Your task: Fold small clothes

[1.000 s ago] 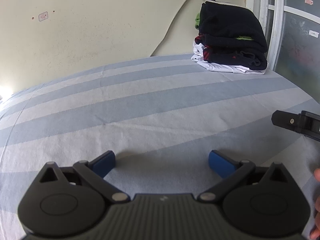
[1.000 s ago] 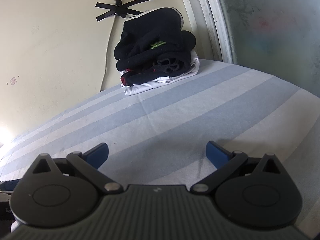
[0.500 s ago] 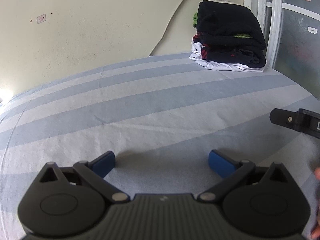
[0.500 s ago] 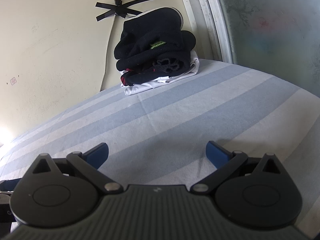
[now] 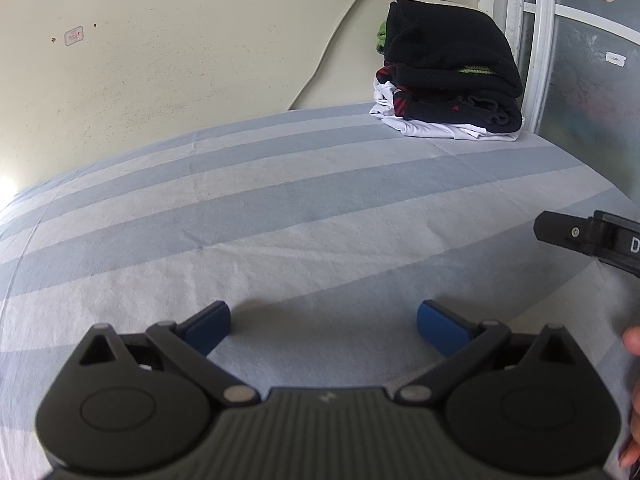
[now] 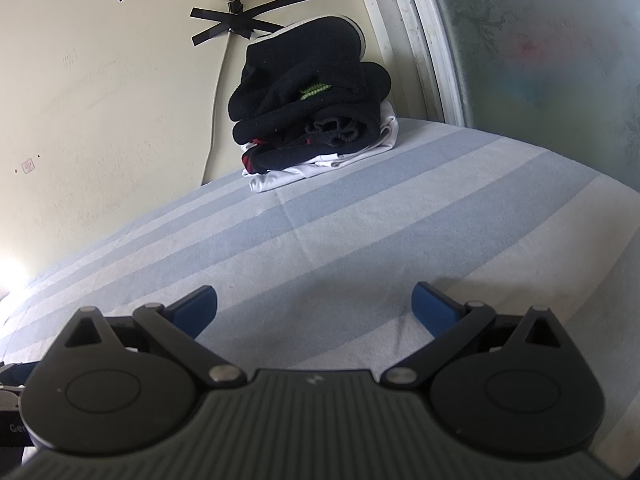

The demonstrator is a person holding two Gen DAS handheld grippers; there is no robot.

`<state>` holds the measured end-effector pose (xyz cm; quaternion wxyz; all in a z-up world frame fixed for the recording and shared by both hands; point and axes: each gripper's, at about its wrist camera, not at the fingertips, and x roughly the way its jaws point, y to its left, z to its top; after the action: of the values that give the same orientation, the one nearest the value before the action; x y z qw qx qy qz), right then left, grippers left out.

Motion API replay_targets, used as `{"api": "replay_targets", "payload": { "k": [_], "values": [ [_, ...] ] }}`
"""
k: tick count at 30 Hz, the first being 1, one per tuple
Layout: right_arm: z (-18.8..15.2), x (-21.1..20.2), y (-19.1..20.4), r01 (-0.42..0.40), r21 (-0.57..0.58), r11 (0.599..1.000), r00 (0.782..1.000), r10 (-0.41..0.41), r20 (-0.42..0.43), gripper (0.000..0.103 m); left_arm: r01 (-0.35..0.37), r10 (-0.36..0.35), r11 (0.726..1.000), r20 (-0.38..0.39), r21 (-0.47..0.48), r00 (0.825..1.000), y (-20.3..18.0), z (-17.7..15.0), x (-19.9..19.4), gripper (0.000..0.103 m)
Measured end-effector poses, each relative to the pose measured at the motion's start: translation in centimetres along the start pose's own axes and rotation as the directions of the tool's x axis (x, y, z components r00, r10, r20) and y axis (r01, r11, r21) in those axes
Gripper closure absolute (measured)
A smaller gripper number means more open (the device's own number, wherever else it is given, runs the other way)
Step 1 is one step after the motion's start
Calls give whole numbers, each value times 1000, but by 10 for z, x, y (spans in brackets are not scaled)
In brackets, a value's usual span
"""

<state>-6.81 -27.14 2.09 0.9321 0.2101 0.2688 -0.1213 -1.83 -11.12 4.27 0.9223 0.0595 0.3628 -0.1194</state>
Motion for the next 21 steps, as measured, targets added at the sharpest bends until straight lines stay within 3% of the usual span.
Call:
{"api": "replay_targets", "payload": {
  "k": [21],
  "values": [
    [0, 0, 1, 0, 0, 1000, 1000, 0, 0, 0, -15, 15, 1000, 8, 15, 1000, -2, -1, -3, 0]
  ]
}}
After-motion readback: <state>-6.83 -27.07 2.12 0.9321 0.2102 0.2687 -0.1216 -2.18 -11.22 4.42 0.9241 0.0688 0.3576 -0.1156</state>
